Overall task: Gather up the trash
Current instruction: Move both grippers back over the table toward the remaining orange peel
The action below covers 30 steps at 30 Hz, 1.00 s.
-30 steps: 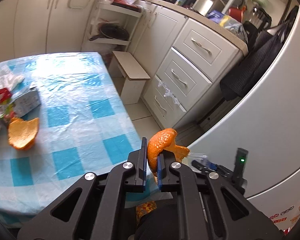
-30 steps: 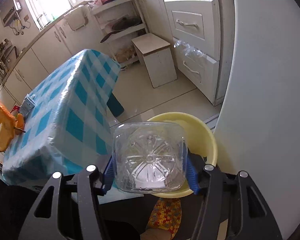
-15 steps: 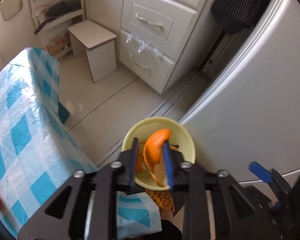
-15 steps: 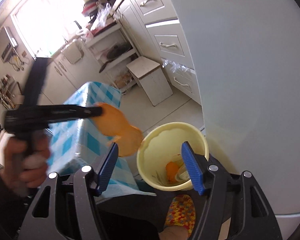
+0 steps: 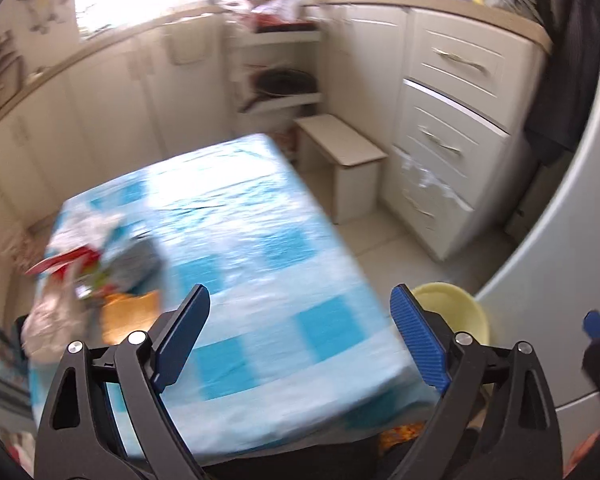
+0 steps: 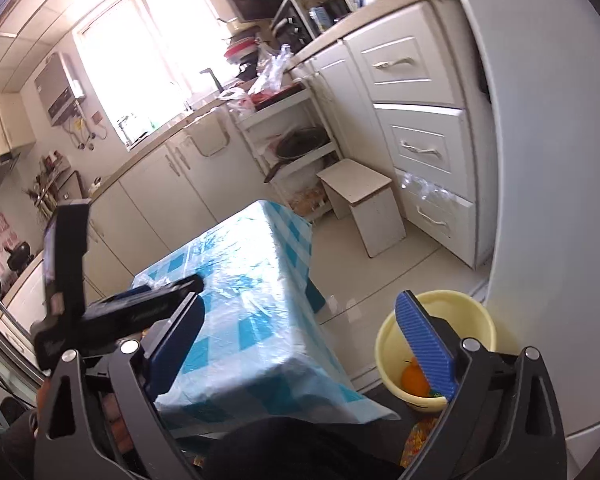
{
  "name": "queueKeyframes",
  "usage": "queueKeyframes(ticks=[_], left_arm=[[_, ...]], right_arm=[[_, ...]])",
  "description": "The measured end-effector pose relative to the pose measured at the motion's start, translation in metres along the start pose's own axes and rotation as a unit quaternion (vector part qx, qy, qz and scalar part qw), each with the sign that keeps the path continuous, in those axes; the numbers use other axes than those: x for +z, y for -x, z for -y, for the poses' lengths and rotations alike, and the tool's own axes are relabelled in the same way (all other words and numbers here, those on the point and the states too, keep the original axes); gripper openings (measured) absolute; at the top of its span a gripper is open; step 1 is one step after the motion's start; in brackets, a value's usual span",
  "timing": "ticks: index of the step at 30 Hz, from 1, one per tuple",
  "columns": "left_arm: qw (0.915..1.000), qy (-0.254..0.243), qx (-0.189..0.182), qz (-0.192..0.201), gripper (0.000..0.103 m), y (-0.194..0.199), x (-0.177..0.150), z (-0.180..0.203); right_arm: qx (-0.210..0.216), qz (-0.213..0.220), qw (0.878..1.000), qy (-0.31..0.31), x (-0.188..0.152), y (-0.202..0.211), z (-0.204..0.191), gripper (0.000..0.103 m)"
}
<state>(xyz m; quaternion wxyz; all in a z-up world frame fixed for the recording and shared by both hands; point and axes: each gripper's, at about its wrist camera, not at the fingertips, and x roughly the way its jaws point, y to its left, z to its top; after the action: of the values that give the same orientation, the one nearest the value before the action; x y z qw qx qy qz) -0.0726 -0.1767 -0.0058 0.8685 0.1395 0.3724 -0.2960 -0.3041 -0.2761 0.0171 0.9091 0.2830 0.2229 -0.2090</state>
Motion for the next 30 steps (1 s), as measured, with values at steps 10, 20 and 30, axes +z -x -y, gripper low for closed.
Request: queueKeyframes(ticks=[10,20,30], left_arm=[[0.9934,0.089,0.062,0.038,0.094,0.033,-0.028,-0.108],[0.9911,0.109,0.064,0.042,0.095,0.047,-0.047,-0.14],[0.9874,0.139,0.068,0.031,0.095,0.052,-0.055,-0.167]], right_arm=[[-0.016,0.018,0.994,0.107,-0.025,-0.019,-0.074,0.095],[-0.04,0.005,0.989,0.14,-0.039,-0.03,-0.099,0.096],[-0.065,-0.018,0.982,0.177,-0.047,-0.043,-0.117,0.096]])
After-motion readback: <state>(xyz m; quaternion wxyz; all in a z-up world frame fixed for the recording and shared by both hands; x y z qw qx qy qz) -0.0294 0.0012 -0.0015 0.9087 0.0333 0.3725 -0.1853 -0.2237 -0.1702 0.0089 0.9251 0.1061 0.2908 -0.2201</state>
